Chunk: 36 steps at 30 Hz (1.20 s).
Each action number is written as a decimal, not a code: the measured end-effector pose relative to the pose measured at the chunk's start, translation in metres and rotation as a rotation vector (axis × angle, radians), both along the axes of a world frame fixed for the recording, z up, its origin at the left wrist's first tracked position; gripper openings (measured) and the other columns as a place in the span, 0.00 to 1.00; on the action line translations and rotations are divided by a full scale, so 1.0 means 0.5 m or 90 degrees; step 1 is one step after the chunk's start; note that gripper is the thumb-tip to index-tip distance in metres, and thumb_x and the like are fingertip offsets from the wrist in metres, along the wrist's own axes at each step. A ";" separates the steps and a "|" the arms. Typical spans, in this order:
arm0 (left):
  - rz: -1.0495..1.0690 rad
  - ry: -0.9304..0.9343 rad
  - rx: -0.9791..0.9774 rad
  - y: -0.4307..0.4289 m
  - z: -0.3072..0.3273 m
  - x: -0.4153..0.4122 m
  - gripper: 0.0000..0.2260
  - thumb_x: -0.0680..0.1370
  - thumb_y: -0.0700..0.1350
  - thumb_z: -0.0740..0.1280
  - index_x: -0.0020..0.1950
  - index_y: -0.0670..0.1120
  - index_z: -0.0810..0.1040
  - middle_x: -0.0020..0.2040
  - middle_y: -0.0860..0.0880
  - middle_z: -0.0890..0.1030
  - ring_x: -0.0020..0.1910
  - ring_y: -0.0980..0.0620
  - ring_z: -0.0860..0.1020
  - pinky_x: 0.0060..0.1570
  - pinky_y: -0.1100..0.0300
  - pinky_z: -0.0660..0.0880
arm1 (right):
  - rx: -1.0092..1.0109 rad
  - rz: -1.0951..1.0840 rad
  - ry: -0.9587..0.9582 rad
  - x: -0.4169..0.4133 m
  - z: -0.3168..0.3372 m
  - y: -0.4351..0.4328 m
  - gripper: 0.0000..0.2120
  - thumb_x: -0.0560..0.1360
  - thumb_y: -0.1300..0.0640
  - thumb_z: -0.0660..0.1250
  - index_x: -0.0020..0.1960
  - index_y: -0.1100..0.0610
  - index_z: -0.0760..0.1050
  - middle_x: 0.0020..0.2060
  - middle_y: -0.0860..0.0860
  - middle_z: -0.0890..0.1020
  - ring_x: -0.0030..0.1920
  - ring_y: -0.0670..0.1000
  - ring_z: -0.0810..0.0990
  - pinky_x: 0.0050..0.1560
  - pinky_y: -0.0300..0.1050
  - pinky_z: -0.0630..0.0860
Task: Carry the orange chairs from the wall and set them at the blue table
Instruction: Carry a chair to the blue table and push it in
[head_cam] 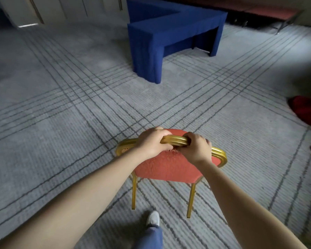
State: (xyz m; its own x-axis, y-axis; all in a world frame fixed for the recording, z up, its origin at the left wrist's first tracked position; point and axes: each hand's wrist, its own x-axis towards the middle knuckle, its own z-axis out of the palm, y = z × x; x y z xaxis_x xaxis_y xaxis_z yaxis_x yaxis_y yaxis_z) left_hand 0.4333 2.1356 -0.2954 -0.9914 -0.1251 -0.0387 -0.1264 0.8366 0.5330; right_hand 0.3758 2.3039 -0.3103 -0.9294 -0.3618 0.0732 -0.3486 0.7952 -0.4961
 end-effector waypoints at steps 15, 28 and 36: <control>0.062 0.217 -0.216 -0.224 0.052 -0.425 0.25 0.75 0.66 0.59 0.60 0.49 0.76 0.57 0.49 0.78 0.58 0.47 0.75 0.57 0.52 0.68 | -0.157 0.007 -0.034 -0.462 0.136 -0.152 0.15 0.63 0.39 0.73 0.44 0.46 0.77 0.37 0.44 0.81 0.42 0.48 0.80 0.46 0.49 0.76; 0.146 0.162 -0.194 -0.322 0.090 -0.663 0.27 0.68 0.75 0.59 0.43 0.50 0.73 0.47 0.52 0.80 0.45 0.47 0.79 0.39 0.57 0.68 | 0.051 -0.029 0.063 -0.704 0.143 -0.203 0.35 0.63 0.18 0.52 0.40 0.49 0.71 0.33 0.45 0.79 0.39 0.51 0.78 0.42 0.47 0.75; 0.157 0.175 -0.232 -0.351 0.113 -0.828 0.31 0.63 0.75 0.63 0.31 0.46 0.67 0.29 0.53 0.70 0.30 0.50 0.72 0.30 0.58 0.63 | 0.130 0.047 0.176 -0.882 0.149 -0.301 0.08 0.68 0.49 0.65 0.42 0.53 0.75 0.40 0.50 0.81 0.45 0.57 0.80 0.38 0.45 0.71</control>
